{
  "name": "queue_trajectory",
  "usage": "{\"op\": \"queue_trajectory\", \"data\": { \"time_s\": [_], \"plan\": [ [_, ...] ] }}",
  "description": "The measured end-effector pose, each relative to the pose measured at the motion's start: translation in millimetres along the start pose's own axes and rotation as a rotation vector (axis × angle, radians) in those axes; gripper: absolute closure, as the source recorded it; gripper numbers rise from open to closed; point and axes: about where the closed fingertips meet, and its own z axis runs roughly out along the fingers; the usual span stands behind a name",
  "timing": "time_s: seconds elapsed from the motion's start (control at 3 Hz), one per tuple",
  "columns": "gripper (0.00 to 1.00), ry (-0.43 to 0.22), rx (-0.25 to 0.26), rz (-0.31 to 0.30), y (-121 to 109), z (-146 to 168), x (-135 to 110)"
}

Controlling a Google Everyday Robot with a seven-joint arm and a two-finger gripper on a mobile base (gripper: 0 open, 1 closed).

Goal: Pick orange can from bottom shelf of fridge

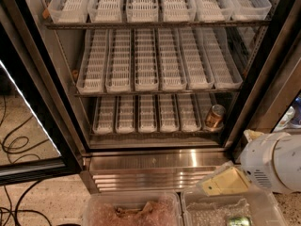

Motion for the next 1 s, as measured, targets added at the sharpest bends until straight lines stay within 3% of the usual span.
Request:
{"op": "queue_trajectory", "data": {
  "time_s": [0.33, 0.67, 1.0],
  "plan": [
    [0.0, -0.053, 0.036, 0.036, -2, 7, -1],
    [0.0, -0.088, 0.069, 0.086, 26, 36, 36],
    [0.0, -0.098, 0.142, 0.149, 54, 70, 89]
  ]
}}
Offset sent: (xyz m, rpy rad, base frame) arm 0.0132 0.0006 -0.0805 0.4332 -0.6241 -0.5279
